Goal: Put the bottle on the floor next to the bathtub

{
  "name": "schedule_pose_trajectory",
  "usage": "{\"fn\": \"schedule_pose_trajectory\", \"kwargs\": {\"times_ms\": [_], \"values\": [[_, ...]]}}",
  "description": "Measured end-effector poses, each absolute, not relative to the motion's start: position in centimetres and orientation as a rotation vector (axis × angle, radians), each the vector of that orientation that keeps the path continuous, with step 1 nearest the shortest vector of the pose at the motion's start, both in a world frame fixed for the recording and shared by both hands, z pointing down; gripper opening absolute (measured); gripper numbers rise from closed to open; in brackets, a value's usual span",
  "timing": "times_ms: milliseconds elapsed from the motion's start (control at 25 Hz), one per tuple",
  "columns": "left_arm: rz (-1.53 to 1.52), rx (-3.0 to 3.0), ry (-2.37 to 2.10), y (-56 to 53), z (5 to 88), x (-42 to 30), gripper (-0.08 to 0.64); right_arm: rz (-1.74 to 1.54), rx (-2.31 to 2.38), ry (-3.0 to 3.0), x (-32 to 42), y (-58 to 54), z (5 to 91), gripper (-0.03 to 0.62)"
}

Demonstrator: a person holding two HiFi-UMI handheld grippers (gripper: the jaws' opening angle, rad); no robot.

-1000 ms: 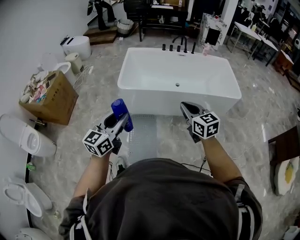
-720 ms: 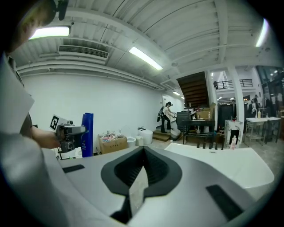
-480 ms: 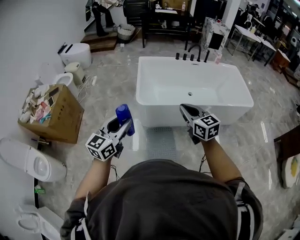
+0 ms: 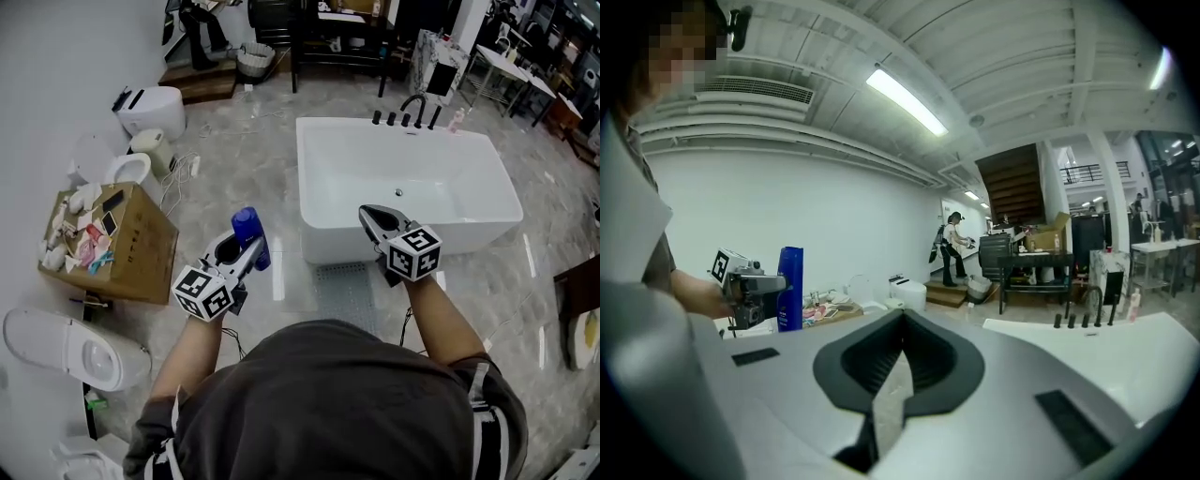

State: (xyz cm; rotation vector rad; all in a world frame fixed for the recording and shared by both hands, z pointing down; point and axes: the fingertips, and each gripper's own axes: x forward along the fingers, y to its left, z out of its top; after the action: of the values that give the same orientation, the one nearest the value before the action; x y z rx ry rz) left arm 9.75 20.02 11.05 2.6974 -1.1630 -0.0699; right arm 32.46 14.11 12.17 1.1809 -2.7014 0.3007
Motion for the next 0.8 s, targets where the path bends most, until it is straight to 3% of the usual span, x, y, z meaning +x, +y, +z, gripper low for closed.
{"fn": "schedule_pose_trajectory", "kwargs": {"times_ms": [800], "values": [[-0.057, 2.618, -1.328, -8.6, 14.5, 4.1, 0.144, 0.246, 0.965, -2.799, 23.2, -15.1, 16.2, -0.008]]}}
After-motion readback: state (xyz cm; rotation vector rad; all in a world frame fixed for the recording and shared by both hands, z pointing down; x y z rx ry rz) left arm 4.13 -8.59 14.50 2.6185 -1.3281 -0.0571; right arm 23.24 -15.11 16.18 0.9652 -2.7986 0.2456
